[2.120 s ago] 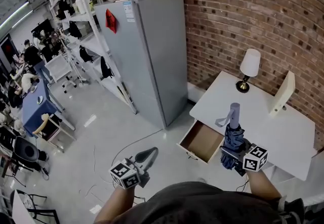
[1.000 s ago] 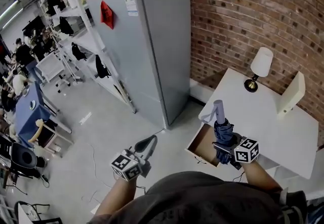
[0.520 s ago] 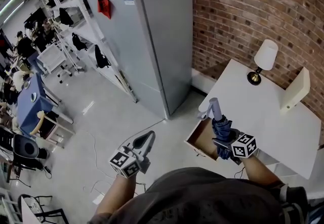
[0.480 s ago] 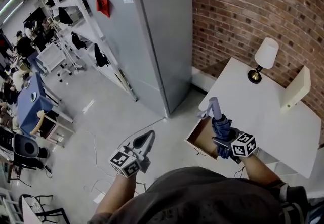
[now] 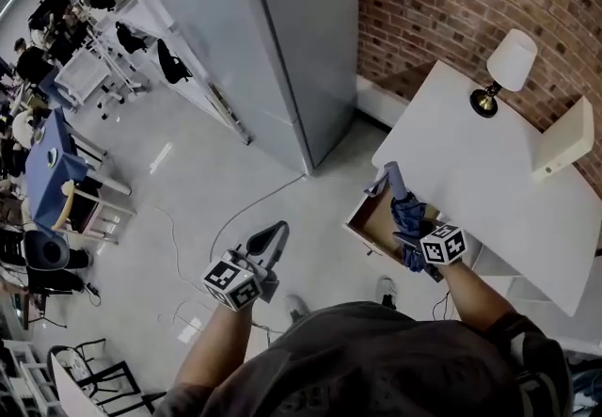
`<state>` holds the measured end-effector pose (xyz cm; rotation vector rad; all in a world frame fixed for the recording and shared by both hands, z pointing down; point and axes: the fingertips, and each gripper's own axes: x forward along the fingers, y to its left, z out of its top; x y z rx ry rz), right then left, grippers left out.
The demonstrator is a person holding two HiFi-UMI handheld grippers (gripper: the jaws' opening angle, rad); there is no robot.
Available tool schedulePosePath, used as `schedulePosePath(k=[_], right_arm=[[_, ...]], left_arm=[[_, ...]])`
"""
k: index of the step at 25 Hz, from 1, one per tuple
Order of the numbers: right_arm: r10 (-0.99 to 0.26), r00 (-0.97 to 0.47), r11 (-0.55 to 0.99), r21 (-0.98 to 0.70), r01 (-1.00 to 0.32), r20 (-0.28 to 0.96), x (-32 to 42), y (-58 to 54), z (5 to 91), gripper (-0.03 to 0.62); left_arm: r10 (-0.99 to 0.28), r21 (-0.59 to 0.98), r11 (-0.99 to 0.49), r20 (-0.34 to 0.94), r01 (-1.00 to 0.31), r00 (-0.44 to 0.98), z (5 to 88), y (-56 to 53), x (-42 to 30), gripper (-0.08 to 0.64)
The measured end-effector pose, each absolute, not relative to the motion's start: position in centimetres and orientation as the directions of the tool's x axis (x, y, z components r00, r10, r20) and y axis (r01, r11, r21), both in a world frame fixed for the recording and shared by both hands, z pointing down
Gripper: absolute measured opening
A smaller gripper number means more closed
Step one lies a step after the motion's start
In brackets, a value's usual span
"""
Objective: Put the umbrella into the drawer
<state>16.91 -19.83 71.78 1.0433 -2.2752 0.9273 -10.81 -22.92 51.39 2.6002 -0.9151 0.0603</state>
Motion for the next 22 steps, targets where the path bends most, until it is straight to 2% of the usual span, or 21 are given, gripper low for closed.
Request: schedulePosePath(k=[9,22], right_arm=[[-0.374,-0.518,0.385,-0.379,-0.841,0.769,18.0,-19.2,82.4,0.259],[-0.304,-0.413,0.17,-0.378,-0.91,0.858,19.4,-20.6,93.5,0.259]], left_arm=[[-0.567,0.416,-0.676,0.234,-0.608,0.79,58.2,-22.6,-11.3,0.0],[-0.524,0.469,-0.667,0.259,-0.579,0.812,68.1,-24.4,-11.0,0.0]])
